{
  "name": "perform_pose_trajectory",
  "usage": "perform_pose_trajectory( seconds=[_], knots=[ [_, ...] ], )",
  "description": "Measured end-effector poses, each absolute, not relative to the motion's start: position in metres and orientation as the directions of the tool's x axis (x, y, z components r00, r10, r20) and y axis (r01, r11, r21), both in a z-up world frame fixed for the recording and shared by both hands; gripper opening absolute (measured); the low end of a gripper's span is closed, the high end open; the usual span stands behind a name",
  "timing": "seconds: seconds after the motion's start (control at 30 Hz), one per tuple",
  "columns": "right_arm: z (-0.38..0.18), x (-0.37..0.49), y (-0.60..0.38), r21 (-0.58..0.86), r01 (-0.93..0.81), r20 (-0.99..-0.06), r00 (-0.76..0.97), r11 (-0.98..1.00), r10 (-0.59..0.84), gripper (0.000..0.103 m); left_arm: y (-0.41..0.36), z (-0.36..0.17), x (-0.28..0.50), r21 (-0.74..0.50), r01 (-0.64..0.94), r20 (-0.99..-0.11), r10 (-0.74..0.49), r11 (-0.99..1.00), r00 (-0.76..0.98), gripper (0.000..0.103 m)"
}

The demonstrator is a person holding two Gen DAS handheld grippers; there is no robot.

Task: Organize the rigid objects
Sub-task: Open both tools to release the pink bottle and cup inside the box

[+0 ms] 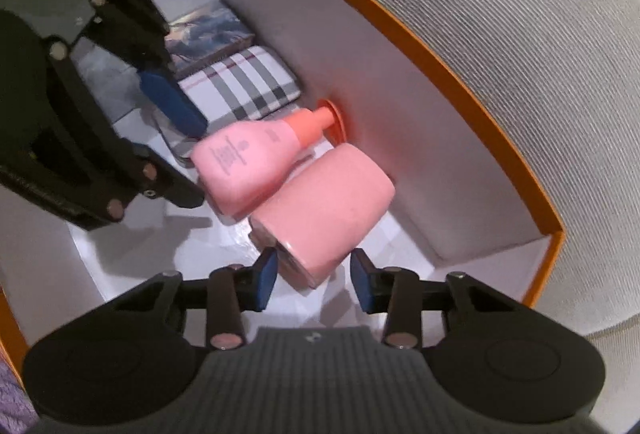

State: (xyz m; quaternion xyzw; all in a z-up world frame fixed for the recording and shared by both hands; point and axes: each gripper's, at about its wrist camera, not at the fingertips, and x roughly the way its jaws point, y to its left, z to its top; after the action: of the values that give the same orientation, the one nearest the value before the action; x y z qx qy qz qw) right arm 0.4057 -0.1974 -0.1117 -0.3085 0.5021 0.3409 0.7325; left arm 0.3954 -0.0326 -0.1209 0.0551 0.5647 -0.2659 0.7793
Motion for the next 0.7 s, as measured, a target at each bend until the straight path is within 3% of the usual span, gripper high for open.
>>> perform_pose_trajectory(
  seconds=[0.2,0.7],
  knots=[
    [-0.113,0.407,-0.193,-0.115,-0.809,-0.944,0.269,0.576,0.190,0.039,-0.033,-0.121,0.395,-0.217,0.479,-0.907,-0.357,0.851,0.224,0.041],
    [-0.098,0.397,-0.204,-0.111,-0.775,-0.935,0.294,0.623,0.199,0.045,-0.024,-0.102,0.379,-0.217,0.452,-0.887,-0.368,0.865,0.280,0.043]
  ],
)
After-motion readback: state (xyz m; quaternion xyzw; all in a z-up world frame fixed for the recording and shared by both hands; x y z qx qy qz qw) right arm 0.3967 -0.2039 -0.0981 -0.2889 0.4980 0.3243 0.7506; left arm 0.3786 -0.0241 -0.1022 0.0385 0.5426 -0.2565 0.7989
